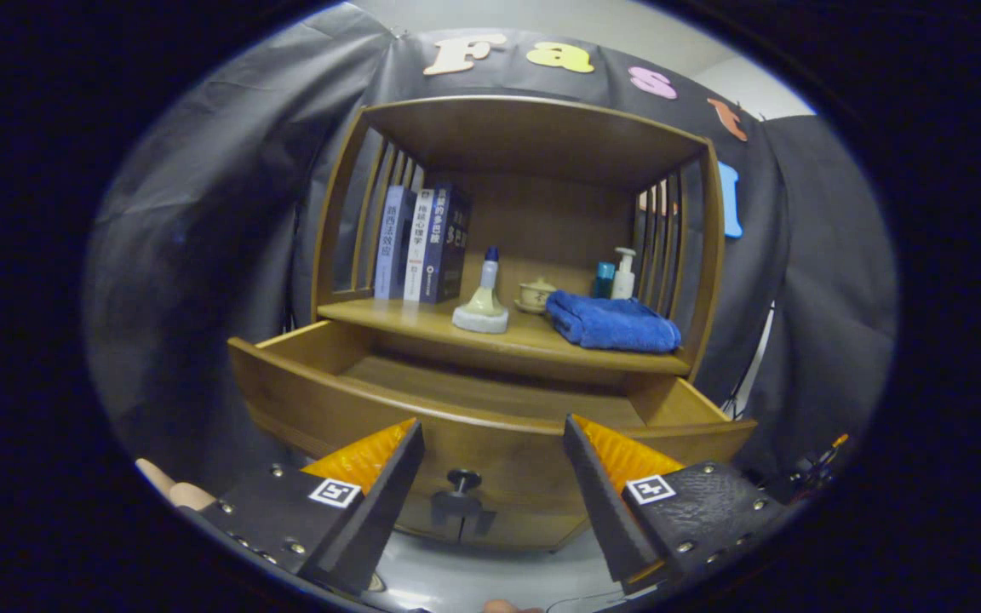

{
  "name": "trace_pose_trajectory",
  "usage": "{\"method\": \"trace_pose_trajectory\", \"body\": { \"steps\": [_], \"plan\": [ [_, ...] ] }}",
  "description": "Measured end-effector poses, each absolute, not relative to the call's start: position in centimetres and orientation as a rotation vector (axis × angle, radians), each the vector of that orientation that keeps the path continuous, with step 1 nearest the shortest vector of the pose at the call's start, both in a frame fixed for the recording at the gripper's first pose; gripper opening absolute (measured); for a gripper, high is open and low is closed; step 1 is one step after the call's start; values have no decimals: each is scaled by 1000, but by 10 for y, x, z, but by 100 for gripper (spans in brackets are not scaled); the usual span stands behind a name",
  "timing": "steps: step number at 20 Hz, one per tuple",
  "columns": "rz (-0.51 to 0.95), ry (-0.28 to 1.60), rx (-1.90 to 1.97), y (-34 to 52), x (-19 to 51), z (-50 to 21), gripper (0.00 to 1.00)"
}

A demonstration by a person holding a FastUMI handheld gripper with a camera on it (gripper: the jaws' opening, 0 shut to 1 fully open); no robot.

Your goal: Pull open the drawer, take out the items inside it, and place them on the countertop above the cabinet.

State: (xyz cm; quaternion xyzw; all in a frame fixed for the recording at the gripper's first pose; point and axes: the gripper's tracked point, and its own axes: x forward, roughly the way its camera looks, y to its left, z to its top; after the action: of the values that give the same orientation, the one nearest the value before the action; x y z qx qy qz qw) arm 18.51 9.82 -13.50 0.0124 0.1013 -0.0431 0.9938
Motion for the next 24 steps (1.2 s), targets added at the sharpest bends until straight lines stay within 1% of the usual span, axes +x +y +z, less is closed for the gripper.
{"method": "trace_pose_trajectory", "body": {
  "steps": [12, 14, 24],
  "plan": [
    [-178, 257, 91, 99, 203, -163, 98],
    [-194, 240, 110, 99, 204, -161, 98],
    [-199, 203, 92, 99, 210, -156, 98]
  ]
}}
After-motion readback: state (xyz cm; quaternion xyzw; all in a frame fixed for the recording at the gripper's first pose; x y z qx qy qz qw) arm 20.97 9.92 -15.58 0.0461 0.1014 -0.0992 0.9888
